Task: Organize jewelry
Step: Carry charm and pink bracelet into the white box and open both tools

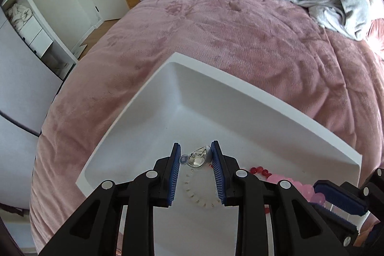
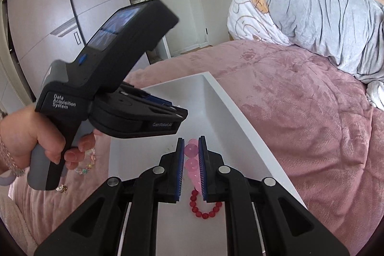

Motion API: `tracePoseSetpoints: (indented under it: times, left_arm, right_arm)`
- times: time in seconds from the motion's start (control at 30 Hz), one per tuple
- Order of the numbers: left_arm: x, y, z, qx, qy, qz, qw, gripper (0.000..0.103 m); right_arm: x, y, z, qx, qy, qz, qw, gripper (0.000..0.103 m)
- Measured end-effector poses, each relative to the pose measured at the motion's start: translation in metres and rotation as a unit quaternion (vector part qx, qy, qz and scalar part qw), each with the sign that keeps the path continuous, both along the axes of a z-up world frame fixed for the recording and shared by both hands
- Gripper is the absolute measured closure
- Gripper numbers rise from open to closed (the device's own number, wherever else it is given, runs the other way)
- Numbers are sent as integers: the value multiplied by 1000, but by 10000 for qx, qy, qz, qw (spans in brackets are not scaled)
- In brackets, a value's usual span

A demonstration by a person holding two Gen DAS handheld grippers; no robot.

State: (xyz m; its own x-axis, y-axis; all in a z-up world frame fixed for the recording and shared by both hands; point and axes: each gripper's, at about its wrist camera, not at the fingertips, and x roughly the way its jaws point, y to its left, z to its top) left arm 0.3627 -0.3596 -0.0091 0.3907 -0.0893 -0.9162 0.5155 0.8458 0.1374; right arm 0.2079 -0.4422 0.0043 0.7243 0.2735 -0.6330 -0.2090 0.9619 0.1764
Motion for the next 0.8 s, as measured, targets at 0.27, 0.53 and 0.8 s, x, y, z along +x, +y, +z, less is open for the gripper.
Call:
tracePoseSetpoints:
  times: [0.27, 0.53, 0.8]
  left_arm:
    - [12, -11, -35, 631, 255, -174, 9975, 72]
    - [16, -11, -51, 827, 331, -278, 9956, 72]
    - [17, -12, -51, 901, 332, -241, 9951, 70]
  right_arm:
    - [4, 20, -19, -618, 261, 148, 9976, 91]
    - [8, 31, -38, -1020, 537, 197, 9931, 91]
    - [9, 31, -43, -1099, 563, 154, 9922, 89]
